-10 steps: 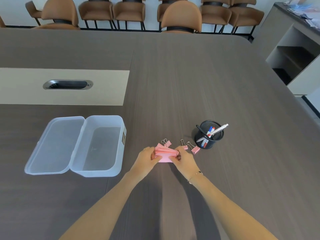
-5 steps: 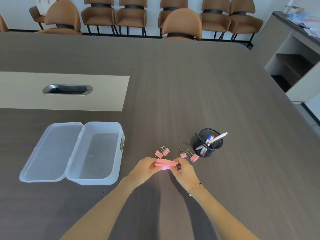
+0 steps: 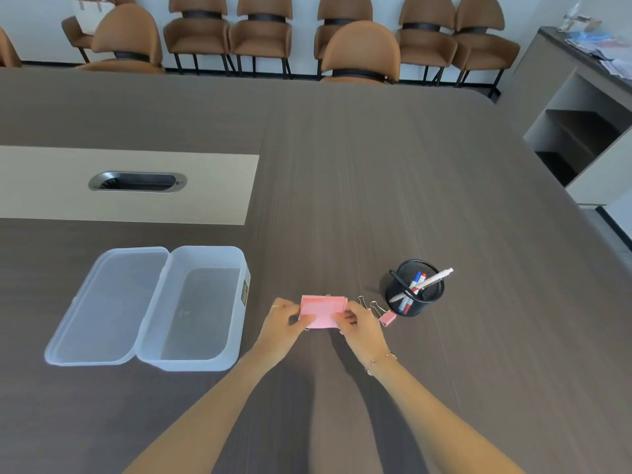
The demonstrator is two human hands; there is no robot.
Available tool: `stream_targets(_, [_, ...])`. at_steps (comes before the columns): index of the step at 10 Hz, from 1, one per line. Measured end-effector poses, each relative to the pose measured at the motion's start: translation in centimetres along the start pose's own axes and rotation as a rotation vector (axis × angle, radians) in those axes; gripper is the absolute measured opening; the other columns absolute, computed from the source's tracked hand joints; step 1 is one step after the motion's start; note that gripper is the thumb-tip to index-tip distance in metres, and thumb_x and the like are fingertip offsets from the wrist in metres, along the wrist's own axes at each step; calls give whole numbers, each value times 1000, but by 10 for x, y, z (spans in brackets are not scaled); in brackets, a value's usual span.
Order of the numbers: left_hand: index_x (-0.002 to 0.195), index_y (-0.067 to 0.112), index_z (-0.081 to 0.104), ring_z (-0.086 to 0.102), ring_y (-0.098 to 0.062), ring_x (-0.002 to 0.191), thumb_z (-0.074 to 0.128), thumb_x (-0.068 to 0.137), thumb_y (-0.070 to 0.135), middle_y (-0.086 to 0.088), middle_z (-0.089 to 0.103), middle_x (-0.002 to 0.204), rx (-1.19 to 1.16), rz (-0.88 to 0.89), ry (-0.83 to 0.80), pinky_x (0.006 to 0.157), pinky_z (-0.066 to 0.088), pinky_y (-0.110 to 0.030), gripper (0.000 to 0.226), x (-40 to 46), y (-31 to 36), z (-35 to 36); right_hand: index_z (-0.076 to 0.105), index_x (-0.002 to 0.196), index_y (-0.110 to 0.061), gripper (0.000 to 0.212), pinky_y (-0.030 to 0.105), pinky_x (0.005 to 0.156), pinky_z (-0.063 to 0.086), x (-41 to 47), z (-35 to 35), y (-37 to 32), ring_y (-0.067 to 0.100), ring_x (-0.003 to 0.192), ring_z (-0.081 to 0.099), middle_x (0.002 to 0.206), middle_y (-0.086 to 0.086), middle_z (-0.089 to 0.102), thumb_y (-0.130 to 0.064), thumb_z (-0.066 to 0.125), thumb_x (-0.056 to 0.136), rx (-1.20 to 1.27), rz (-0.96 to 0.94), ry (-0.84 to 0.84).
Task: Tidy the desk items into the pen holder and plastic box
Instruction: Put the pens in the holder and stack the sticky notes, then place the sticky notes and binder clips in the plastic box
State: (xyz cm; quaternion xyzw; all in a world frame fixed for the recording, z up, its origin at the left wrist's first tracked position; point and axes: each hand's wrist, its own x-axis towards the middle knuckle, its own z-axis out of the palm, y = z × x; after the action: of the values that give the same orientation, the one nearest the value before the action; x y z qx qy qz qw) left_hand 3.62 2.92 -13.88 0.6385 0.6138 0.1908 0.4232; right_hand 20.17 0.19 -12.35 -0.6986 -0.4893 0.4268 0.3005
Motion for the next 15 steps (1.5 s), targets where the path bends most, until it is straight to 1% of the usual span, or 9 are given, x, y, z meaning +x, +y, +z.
stream_targets(2, [108, 18, 56, 59, -20, 89, 64, 88, 28, 3, 64, 95, -300, -61, 208, 71, 43, -18, 23, 5, 35, -92, 61, 91, -9, 5, 21, 58, 52, 21, 24, -86, 21, 72, 58, 87, 15, 66, -10, 60, 87, 181, -68, 23])
stream_targets(6, [99, 10, 73, 54, -19, 64, 57, 88, 23, -8, 71, 87, 167, -371, 365, 47, 40, -24, 23, 20, -45, -181, 51, 122, 3, 33, 41, 88, 52, 46, 155, -171, 38, 111, 61, 123, 22, 60, 3, 42, 90, -266, 64, -166])
stream_targets(7, [53, 15, 55, 36, -17, 47, 55, 87, 10, -1, 44, 53, 175, -359, 368, 41, 39, -34, 34, 32, -63, -177, 43, 131, 6, 36, 26, 87, 51, 59, 172, -171, 37, 122, 54, 133, 24, 53, 5, 38, 95, -287, 77, -229])
stream_targets(8, [45, 16, 25, 20, -18, 44, 54, 86, 4, 0, 24, 48, 157, -337, 340, 42, 19, -24, 51, 44, -75, -170, 36, 137, 9, 39, 4, 68, 50, 70, 187, -172, 37, 129, 46, 140, 28, 45, 4, 33, 99, -219, 96, -289])
stream_targets(9, [48, 16, 24, 19, -17, 48, 51, 87, 5, 2, 24, 50, 151, -330, 307, 47, 17, -24, 48, 54, -89, -161, 46, 131, 3, 38, 35, 96, 49, 82, 202, -167, 34, 120, 55, 132, 21, 55, -2, 50, 93, -306, 115, -269])
stream_targets(11, [45, 19, 41, 29, -9, 41, 48, 83, 13, 8, 40, 43, 69, -312, 310, 43, 24, -18, 39, 53, -102, -151, 45, 131, 5, 37, 38, 102, 42, 84, 204, -162, 35, 124, 51, 136, 20, 52, -4, 46, 96, -376, 105, -263])
stream_targets(13, [60, 10, 43, 40, -27, 56, 46, 83, 7, -5, 49, 61, 264, -301, 348, 49, 33, -27, 23, 47, -75, -169, 52, 125, 4, 33, 38, 100, 45, 66, 175, -180, 35, 121, 53, 132, 21, 52, 6, 43, 92, -518, -46, -239])
stream_targets(14, [88, 7, 67, 61, -37, 82, 50, 91, 9, -15, 68, 89, 332, -150, 369, 68, 49, -36, 18, 48, -44, -193, 59, 93, 3, 19, 37, 85, 49, 67, 119, -186, 37, 99, 59, 112, 22, 55, 12, 43, 86, -557, -156, -138])
stream_targets(15, [103, 7, 70, 63, -29, 89, 54, 91, 15, -12, 72, 100, 303, -17, 369, 77, 50, -34, 22, 50, -6, -194, 62, 106, 1, 26, 39, 86, 54, 70, 58, -169, 38, 100, 63, 114, 19, 61, 2, 42, 89, -549, -159, 0])
